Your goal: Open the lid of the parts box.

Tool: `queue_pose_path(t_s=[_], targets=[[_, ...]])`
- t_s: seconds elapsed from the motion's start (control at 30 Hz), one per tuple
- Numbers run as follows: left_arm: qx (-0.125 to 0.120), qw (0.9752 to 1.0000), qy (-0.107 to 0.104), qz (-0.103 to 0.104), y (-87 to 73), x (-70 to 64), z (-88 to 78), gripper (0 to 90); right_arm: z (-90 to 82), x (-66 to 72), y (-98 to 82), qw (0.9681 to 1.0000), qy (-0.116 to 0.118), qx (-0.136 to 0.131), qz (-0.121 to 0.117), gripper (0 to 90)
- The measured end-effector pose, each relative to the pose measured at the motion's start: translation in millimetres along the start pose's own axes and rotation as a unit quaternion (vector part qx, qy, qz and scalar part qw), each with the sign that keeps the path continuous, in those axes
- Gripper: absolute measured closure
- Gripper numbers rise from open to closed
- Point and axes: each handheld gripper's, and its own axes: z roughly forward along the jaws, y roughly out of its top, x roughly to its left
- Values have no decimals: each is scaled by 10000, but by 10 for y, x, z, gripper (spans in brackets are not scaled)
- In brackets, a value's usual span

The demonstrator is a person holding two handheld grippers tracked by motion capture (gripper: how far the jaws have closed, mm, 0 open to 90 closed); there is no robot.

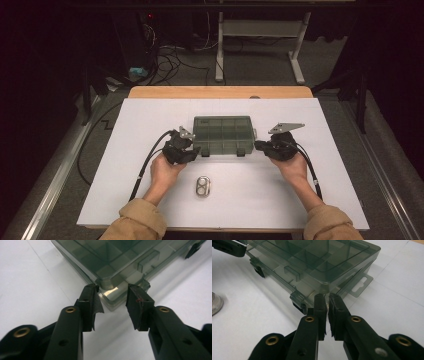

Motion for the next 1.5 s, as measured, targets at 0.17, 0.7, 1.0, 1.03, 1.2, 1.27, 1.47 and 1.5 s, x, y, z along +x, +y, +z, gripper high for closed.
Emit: queue_pose_path(t_s=[0.17,0.7,1.0,1.03,1.2,1.27,1.47,1.5], targets=[[-98,9999,40,53,66,-36,28,556,-21,-5,37,10000,-14,-48,-6,851],[-789,9967,96,-180,408,-17,42,516,117,-99,169,9975,-325,101,626,764],[-890,9953,14,-380,621,4,122,525,349,-76,307,9949,-621,311,729,745],[-920,9949,2,-413,641,17,128,530,368,-78,314,9944,-678,335,732,741],[-950,9933,-48,-654,743,93,203,560,405,-125,324,9925,-786,415,843,720],[-966,9925,-64,-741,767,113,240,577,413,-129,339,9924,-806,445,822,725],[-988,9909,-16,-914,807,194,378,609,468,-116,375,9913,-873,550,823,758],[-981,9907,-12,-942,813,207,395,615,471,-116,389,9908,-885,600,828,758]])
